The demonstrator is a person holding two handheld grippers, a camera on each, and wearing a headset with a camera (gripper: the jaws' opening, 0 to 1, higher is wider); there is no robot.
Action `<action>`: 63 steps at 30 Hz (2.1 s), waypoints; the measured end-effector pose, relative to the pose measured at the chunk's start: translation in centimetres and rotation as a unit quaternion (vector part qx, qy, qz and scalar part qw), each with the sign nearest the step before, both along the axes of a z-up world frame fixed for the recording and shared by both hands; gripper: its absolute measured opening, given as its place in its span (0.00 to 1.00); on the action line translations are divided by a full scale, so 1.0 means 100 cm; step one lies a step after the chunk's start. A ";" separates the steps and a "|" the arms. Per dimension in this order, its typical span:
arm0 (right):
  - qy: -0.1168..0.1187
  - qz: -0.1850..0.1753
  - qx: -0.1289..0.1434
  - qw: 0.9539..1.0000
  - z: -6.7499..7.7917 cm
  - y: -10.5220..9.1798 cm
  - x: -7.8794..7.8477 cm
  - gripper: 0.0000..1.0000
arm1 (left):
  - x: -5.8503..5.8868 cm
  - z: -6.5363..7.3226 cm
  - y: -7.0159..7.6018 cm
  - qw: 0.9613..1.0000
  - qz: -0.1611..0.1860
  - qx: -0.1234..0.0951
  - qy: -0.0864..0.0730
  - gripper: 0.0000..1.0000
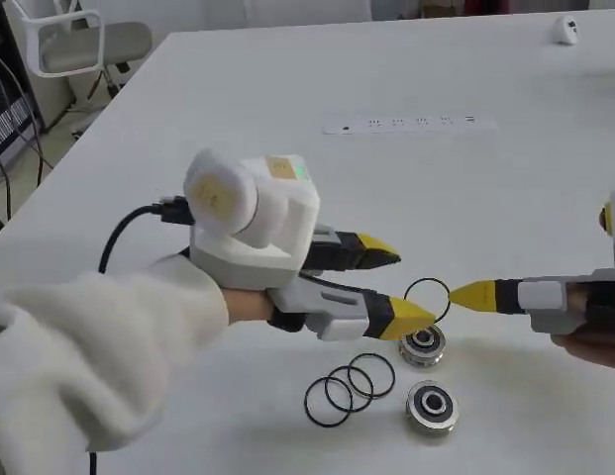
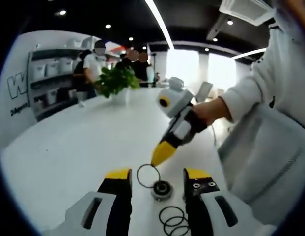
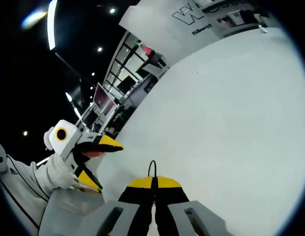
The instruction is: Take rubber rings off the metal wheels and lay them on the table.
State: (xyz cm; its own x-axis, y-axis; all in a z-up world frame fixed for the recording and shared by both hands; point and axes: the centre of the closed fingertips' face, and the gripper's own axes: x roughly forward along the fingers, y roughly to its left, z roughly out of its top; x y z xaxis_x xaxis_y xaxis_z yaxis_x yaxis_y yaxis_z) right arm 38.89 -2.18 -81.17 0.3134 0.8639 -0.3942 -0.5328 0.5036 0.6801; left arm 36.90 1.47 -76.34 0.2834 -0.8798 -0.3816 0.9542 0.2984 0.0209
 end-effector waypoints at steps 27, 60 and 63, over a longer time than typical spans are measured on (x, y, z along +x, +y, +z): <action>-0.018 0.101 0.070 0.992 0.047 0.077 -0.045 0.00 | -0.048 0.028 0.106 0.995 0.099 -0.002 -0.028 0.85; -0.001 0.190 -0.074 0.979 -0.043 0.105 -0.099 0.00 | -0.091 -0.011 0.157 0.980 0.197 -0.005 0.032 0.96; -0.007 0.191 -0.078 0.978 -0.045 0.105 -0.099 0.00 | -0.092 -0.014 0.158 0.979 0.199 -0.001 0.036 0.96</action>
State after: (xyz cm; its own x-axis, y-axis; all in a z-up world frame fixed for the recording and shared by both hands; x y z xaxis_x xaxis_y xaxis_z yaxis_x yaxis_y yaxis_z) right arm 28.98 8.35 -85.69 -0.0142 0.8484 -0.5292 -0.7108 0.3637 0.6021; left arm 27.68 17.28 -77.71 0.5770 -0.7056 -0.4113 0.7611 0.6472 -0.0426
